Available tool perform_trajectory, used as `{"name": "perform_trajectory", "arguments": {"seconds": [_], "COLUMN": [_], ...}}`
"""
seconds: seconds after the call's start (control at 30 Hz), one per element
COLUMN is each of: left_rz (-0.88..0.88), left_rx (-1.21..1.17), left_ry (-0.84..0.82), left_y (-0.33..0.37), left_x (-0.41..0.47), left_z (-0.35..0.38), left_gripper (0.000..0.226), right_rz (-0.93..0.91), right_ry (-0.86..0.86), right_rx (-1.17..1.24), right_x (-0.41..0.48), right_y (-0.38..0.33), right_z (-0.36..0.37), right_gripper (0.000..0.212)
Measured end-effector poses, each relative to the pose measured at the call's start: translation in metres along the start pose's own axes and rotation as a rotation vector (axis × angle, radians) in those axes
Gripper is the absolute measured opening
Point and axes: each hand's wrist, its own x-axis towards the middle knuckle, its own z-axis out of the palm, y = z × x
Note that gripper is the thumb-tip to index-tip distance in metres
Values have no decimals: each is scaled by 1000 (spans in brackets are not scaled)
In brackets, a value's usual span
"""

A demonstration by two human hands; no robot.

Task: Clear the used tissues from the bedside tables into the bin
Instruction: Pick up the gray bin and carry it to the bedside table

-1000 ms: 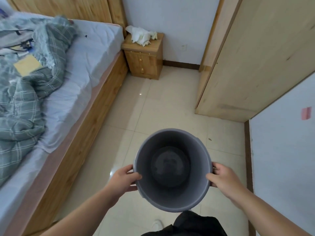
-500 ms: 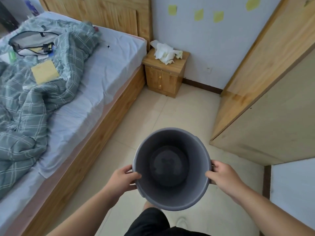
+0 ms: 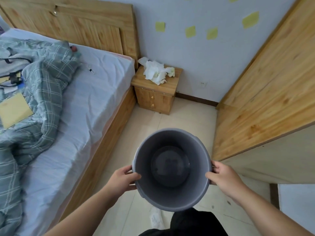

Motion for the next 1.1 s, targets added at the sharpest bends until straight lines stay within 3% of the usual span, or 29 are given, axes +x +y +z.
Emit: {"name": "perform_trajectory", "arguments": {"seconds": [0.5,0.83,1.1], "left_rz": [-23,-88,-195], "left_rx": [-28,-142,-174], "left_ry": [130,122,91], "left_y": [161,212,239], "left_x": [136,245,355], "left_z": [-22,-71,-115], "left_gripper": [28,35,32], "right_rz": [10,16,175], "right_ry": [-76,-118,-143], "right_rx": [-37,-234,-243], "right_x": [230,336,447], "right_y": [-144,-244,-280], "right_z": [-53,-41,-7], "right_gripper": [33,31,30]}}
